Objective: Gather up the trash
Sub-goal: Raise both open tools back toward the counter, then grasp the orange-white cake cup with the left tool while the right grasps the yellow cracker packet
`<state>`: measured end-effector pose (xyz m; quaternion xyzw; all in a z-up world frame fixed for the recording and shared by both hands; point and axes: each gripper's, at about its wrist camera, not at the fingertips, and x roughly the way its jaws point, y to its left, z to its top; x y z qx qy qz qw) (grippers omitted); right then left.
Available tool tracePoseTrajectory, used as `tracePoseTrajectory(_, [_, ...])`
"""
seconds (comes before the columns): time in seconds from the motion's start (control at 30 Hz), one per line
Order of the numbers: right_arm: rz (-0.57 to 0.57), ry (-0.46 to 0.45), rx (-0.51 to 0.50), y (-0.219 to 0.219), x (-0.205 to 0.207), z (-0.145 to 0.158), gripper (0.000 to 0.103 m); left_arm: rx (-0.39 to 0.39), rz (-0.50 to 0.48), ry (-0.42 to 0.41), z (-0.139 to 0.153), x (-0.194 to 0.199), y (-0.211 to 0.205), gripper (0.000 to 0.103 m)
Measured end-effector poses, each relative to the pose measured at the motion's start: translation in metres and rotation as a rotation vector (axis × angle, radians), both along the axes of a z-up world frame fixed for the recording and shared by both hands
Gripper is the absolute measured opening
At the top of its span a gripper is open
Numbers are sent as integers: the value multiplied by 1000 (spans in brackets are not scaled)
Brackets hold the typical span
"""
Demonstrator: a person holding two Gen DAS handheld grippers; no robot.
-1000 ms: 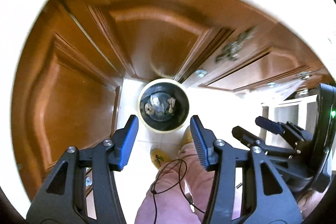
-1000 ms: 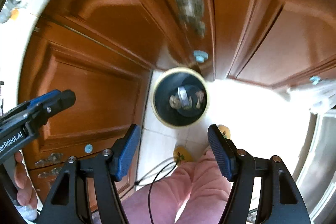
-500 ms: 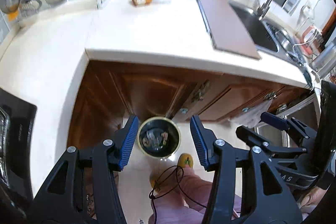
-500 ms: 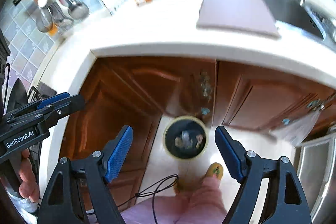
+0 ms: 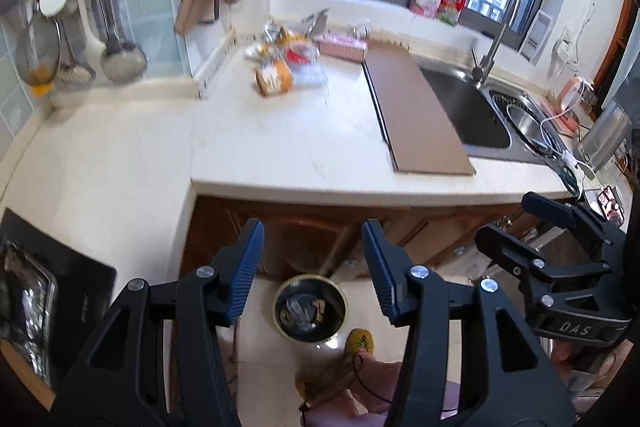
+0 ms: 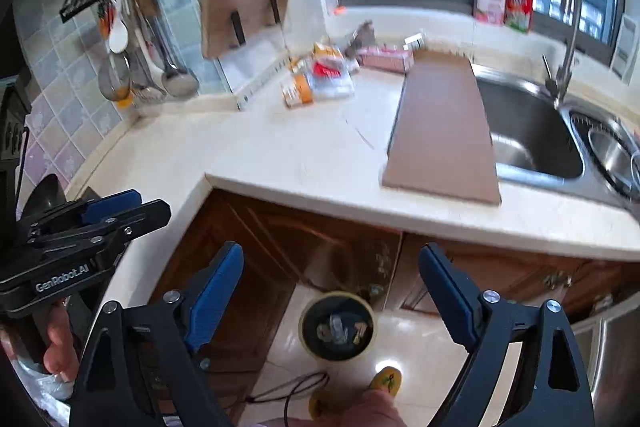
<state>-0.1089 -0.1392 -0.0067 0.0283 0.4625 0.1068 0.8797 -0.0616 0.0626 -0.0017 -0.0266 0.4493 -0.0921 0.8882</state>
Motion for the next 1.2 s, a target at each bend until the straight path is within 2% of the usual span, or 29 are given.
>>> tracePoseTrajectory(0.13, [15, -56, -32, 7, 10, 29, 91, 0, 15, -35, 18, 12, 7, 57])
tracePoseTrajectory(0.27, [26, -88, -52, 13, 26, 50, 91, -17, 34, -35, 27, 33, 16, 58])
tracePoseTrajectory(0.47, [-1, -73, -30, 11, 70, 55, 91, -7, 59, -37, 28, 70, 23, 58])
tracePoseTrajectory(0.63, [26, -38, 14, 5, 118, 43, 91, 15, 75, -33, 22, 108, 22, 58])
tracePoseTrajectory(0.83, [77, 24, 63, -10, 195, 18, 91, 31, 116, 11, -1, 173, 14, 58])
tracePoseTrajectory(1.2, [219, 126, 111, -30, 385, -43, 91, 43, 238, 150, -65, 310, -1, 58])
